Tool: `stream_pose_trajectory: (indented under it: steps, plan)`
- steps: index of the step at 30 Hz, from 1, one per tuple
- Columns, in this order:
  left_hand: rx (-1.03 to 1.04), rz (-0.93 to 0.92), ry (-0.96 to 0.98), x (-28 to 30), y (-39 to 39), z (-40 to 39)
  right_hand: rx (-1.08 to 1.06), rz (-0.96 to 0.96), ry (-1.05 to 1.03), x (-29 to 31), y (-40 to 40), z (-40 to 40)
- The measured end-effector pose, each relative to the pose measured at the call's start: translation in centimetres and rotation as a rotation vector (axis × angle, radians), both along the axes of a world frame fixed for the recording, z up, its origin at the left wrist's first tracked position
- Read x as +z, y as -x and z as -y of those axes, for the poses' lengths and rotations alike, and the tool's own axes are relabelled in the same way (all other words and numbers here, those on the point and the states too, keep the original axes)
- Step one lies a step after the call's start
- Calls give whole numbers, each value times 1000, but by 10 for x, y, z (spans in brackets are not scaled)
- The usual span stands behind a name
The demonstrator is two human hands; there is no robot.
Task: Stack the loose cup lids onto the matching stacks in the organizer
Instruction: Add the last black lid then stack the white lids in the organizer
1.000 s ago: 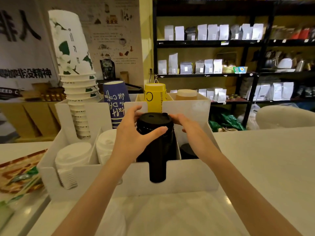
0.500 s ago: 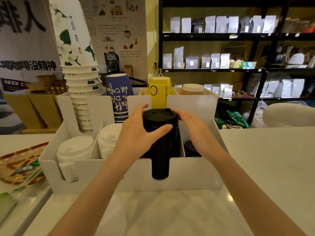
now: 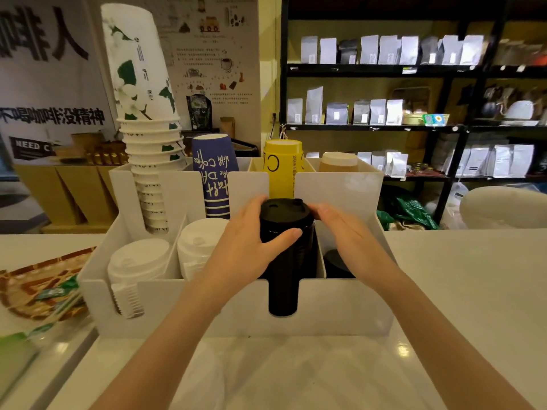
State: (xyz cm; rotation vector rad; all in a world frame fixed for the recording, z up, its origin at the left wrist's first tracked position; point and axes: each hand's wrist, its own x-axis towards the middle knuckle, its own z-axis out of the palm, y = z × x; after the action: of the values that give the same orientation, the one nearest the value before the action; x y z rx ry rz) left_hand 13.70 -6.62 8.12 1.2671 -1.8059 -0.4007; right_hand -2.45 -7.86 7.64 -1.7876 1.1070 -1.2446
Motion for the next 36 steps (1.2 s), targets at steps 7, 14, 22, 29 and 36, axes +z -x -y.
stream_pose_trajectory:
  steps: [7,14,22,29,36]
  plan:
    - [-11,4,-18,-12,5,-5,6,-87,68,7,0,-10]
    - [55,-50,133,-9,-8,-35,-153,-188,433,14,-19,-31]
    - [257,105,240,-60,-68,-93,256,-460,531,-17,-63,-62]
    - [382,164,-212,-102,-96,-134,458,-591,78,-67,-87,-60]
    - [219,246,-412,-110,-98,-139,479,-521,-152,-87,-96,-64]
